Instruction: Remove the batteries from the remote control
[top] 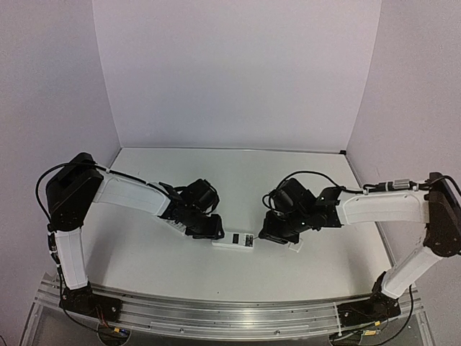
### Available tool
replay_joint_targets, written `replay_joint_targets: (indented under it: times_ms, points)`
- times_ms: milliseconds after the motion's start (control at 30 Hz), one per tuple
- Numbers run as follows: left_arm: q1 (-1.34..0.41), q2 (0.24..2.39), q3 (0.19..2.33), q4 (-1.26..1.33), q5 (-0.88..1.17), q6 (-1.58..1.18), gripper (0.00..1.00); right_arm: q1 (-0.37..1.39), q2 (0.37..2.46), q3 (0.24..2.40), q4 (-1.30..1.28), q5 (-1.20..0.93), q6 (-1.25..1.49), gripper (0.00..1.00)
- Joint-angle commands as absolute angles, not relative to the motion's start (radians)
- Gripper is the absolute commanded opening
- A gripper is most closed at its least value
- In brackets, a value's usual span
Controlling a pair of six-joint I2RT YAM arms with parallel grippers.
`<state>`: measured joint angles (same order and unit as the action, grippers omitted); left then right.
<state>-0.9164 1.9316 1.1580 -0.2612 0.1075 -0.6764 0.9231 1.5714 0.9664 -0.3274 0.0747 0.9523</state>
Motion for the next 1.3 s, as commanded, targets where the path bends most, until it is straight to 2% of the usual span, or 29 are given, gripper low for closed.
replay_joint_targets:
  times_ms: [0,400,600,967,1267]
  points:
    - [-0.925,2.004,1.125,-0.306,0.101,-0.695,0.38,0.895,1.588,0.832,-0.156,-0.060,1.011,0.00]
    - [-0.925,2.022,1.121,-0.338,0.086,-0.708,0.37,0.849,1.549,0.615,0.179,-0.141,1.066,0.00]
    - [-0.925,2.024,1.120,-0.343,0.085,-0.709,0.37,0.841,1.592,0.482,0.468,-0.126,1.149,0.00]
    - [-0.925,2.014,1.105,-0.338,0.080,-0.700,0.36,0.840,1.585,0.469,0.567,-0.032,1.157,0.00]
    - [-0.925,2.033,1.121,-0.341,0.082,-0.684,0.35,0.840,1.558,0.522,0.712,-0.154,1.161,0.00]
